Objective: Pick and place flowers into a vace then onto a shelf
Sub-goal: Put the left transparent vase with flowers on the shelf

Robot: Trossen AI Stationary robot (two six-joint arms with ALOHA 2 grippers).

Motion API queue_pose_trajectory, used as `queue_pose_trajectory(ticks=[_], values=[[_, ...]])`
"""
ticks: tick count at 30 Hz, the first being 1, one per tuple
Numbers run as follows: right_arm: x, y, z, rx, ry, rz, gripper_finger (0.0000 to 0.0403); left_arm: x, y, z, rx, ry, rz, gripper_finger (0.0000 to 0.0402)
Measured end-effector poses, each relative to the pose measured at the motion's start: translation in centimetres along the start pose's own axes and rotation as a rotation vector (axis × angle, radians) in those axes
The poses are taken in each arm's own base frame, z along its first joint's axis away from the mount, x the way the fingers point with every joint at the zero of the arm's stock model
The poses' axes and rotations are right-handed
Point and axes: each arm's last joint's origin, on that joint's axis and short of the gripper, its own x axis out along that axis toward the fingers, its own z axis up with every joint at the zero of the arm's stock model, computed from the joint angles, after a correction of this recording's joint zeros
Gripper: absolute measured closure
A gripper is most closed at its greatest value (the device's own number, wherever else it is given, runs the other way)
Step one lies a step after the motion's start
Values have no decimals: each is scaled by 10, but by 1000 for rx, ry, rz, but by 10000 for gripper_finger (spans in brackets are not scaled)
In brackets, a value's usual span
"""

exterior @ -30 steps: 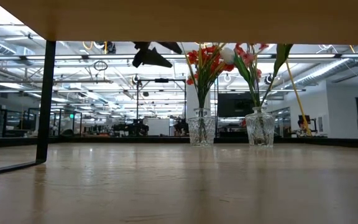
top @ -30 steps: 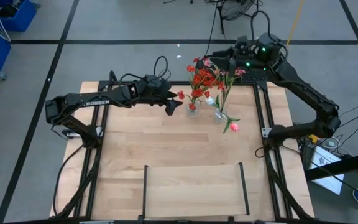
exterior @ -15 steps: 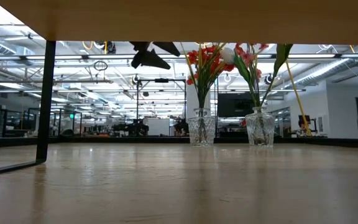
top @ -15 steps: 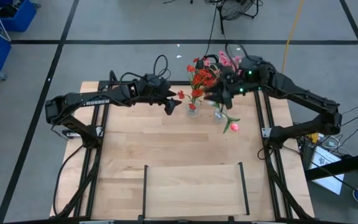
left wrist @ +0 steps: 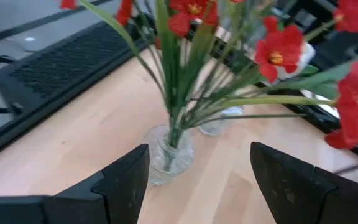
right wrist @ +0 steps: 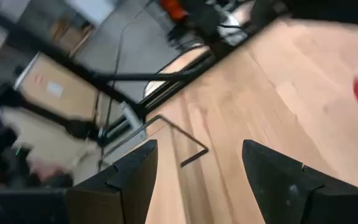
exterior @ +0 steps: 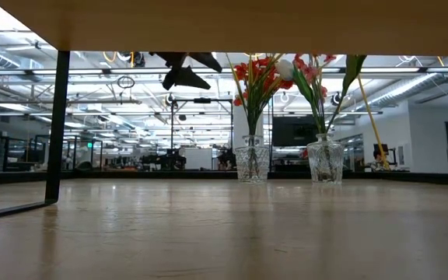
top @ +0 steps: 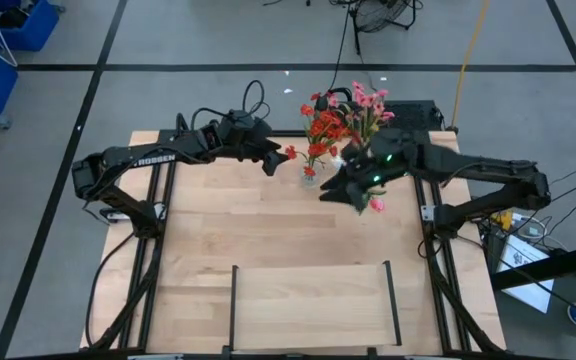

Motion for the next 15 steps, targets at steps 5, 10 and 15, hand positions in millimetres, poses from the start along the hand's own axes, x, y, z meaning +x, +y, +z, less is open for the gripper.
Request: queue_pose_trajectory(ticks=[5, 10, 15], values=[[35, -27, -32, 166, -103, -77, 177, -2, 6, 1, 6, 42, -108, 119], [68, -49, -64, 174, -145, -198, 177, -5, 17, -3, 66, 106, -110, 119], [95, -61, -80, 146, -174, -368, 189, -8, 28, -7, 178, 160, -87, 119]])
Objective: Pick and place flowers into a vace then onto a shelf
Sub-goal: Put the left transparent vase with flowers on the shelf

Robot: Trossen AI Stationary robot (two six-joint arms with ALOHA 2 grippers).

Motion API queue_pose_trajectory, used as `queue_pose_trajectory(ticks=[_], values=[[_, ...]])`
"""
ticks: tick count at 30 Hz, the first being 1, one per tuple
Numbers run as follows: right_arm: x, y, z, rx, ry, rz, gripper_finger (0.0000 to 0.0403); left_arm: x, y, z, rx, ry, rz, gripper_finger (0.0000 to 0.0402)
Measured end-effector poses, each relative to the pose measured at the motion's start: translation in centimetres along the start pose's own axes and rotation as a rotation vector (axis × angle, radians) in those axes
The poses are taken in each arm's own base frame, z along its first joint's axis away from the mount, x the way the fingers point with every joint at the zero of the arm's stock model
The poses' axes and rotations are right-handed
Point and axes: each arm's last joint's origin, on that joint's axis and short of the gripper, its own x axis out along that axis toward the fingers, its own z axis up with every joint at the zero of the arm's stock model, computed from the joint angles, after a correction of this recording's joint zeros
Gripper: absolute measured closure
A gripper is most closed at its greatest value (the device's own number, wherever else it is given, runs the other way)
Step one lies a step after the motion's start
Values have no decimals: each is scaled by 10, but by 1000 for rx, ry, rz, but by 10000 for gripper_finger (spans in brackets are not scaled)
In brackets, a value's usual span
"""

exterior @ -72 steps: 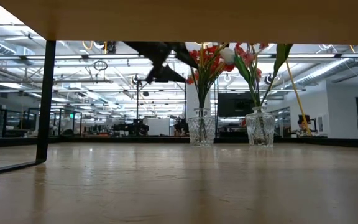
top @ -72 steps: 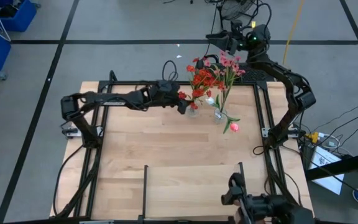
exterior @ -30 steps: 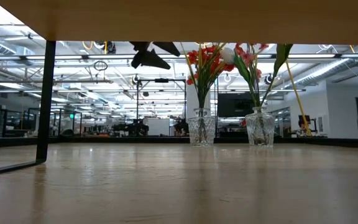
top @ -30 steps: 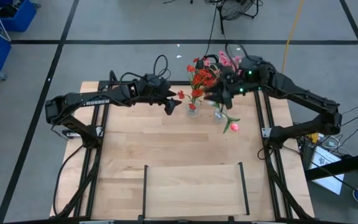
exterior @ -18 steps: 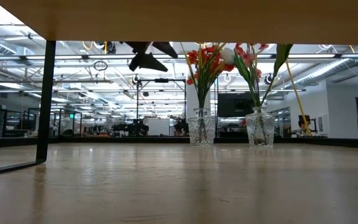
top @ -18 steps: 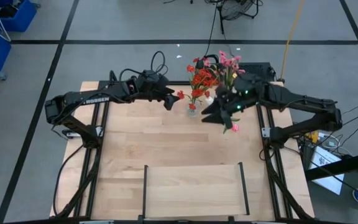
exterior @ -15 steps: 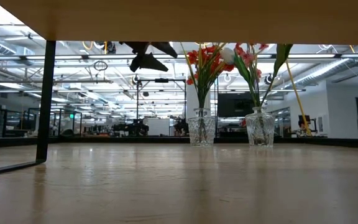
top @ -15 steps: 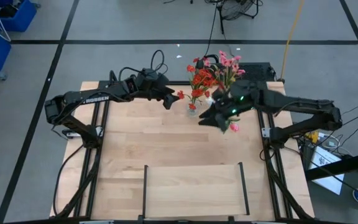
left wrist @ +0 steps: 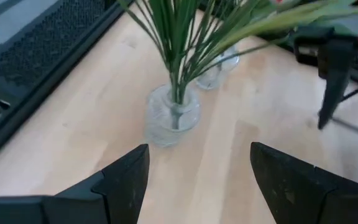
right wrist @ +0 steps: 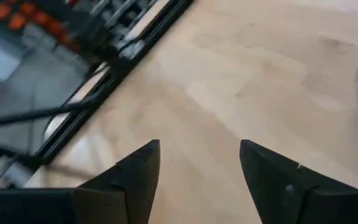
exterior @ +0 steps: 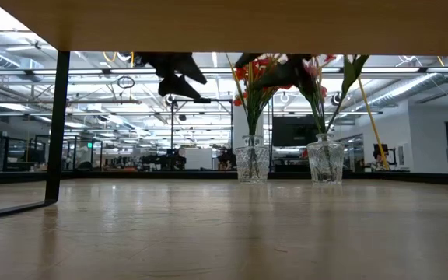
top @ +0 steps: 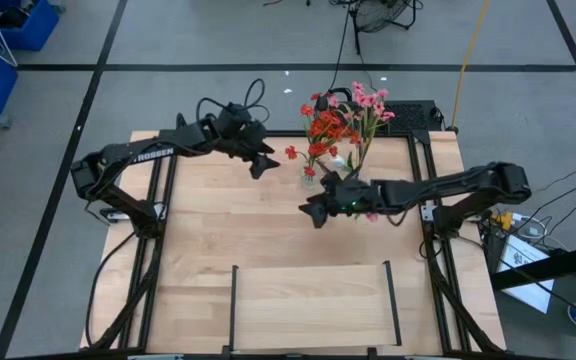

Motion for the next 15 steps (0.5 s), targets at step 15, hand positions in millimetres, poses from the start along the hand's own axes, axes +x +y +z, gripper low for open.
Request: queue_pose_trajectory(ticks=[15], values=[[19, -21, 4, -60, -119, -207, 226, -10, 35, -2, 64, -4, -37, 119]])
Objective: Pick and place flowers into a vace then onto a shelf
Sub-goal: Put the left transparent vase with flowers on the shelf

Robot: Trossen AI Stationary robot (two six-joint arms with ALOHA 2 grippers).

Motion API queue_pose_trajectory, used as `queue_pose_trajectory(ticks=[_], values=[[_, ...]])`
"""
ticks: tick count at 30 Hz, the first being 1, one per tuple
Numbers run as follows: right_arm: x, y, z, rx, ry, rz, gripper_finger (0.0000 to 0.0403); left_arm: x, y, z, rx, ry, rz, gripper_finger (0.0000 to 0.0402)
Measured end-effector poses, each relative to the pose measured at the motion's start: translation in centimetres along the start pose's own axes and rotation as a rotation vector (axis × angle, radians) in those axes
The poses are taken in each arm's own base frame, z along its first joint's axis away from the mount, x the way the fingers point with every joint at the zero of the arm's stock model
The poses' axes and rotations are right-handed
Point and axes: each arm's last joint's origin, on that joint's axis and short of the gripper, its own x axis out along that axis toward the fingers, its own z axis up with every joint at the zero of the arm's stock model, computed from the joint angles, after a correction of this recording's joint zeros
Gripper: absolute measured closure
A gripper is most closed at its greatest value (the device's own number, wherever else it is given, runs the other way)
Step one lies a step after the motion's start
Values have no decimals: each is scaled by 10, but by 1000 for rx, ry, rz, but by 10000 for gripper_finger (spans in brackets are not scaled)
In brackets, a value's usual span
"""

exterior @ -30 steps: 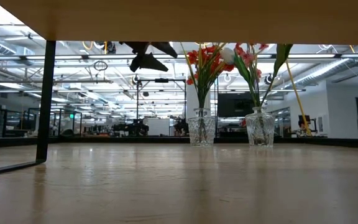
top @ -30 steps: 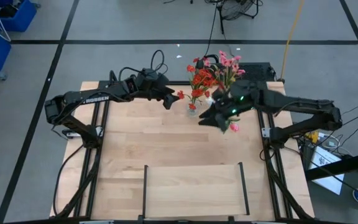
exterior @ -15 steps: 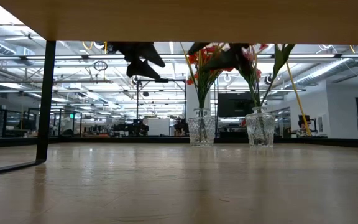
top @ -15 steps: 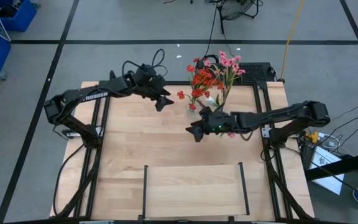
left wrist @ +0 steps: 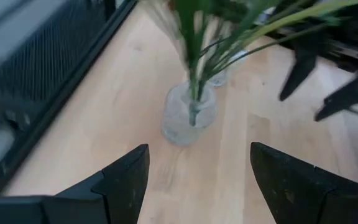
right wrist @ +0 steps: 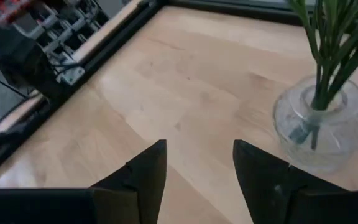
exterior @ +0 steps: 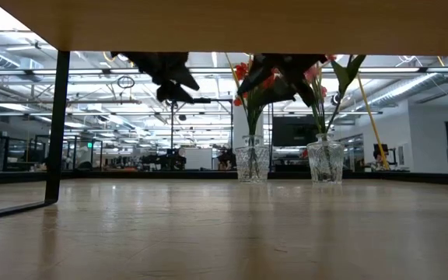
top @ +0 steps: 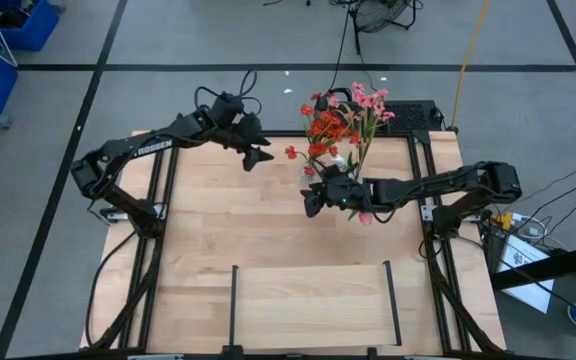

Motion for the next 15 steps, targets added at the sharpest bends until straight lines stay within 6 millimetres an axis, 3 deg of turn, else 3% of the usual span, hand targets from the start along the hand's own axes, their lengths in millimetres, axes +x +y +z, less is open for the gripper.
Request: queue_pose_trajectory(ticks=[4, 15], values=[[2, -3, 5, -1, -16, -1, 223, 0, 1, -2, -109, 17, 32, 119], [5, -13, 7, -37, 26, -38, 223, 1, -1, -5, 60, 53, 38, 119]])
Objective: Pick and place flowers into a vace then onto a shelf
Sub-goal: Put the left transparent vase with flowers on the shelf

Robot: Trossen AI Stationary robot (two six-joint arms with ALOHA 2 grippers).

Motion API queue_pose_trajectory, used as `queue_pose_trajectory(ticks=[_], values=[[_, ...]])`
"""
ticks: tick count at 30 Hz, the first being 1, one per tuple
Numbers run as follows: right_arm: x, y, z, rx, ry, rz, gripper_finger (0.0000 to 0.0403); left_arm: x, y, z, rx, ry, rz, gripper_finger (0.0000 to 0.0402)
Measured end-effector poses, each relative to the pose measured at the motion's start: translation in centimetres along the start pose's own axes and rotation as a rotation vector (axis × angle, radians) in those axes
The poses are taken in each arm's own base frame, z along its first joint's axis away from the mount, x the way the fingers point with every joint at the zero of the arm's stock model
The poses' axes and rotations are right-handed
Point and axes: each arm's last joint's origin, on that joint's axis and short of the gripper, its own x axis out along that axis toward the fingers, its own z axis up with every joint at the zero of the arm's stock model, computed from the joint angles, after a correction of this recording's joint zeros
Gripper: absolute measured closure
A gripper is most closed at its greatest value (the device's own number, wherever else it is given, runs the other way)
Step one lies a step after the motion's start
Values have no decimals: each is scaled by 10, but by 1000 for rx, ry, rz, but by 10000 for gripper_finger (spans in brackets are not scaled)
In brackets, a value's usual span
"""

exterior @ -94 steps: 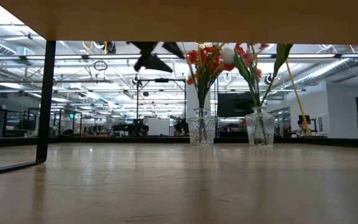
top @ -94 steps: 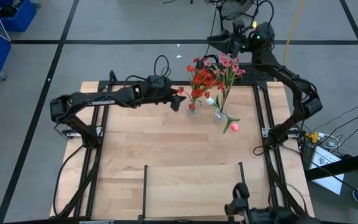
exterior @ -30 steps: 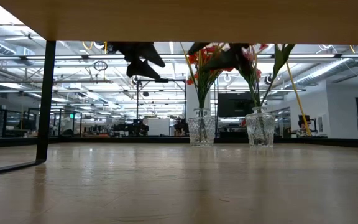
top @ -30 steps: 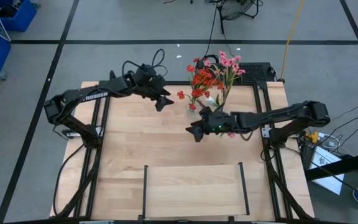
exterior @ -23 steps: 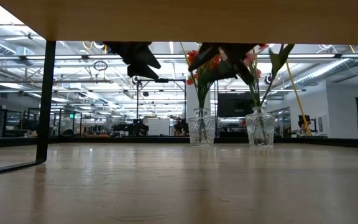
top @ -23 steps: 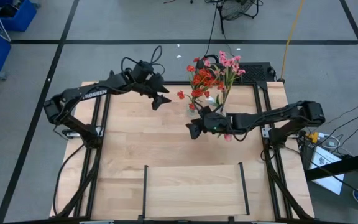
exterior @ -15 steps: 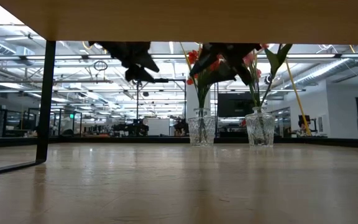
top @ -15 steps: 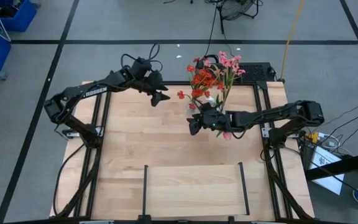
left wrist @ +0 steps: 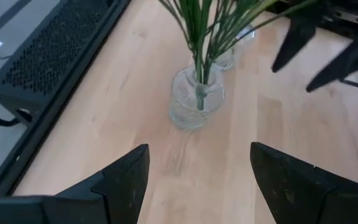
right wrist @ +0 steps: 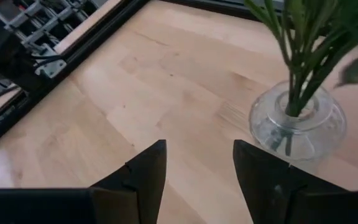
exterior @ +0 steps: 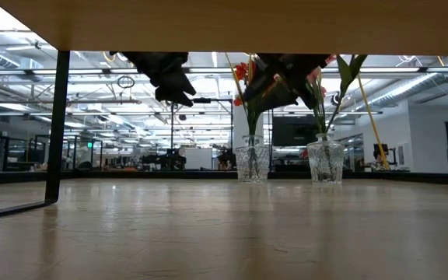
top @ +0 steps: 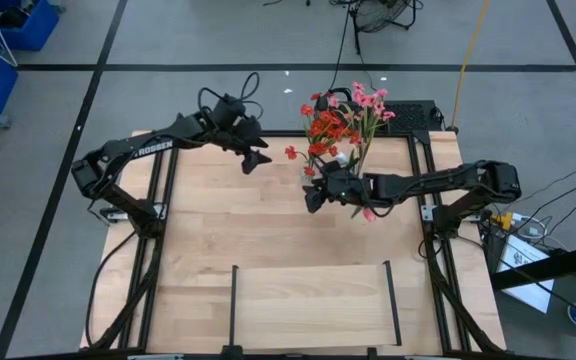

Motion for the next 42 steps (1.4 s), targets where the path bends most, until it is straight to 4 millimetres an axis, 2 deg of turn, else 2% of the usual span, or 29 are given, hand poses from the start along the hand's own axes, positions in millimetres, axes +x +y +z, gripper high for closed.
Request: queue_pose_trajectory(ticks=[9, 13, 16, 23, 32, 38, 42], values=[[13, -7, -11, -34, 55, -72, 222, -10, 17, -9, 116, 30, -37, 124], [20, -11, -12, -20, 22, -124, 222, -10, 27, -13, 147, 31, -29, 157], [24, -16, -11, -15, -4, -169, 222, -1, 35, -19, 150, 61, -36, 189], [34, -27, -10, -4, 8, -218, 222, 4, 41, -20, 230, 65, -4, 242], [39, -38, -4, 27, 18, -232, 222, -7, 59, -29, 251, 110, 60, 292], [41, -42, 0, -41, 45, -203, 222, -16, 70, -34, 198, 122, 83, 327], [43, -45, 7, -49, 29, -173, 222, -22, 79, -38, 248, 130, 122, 349]])
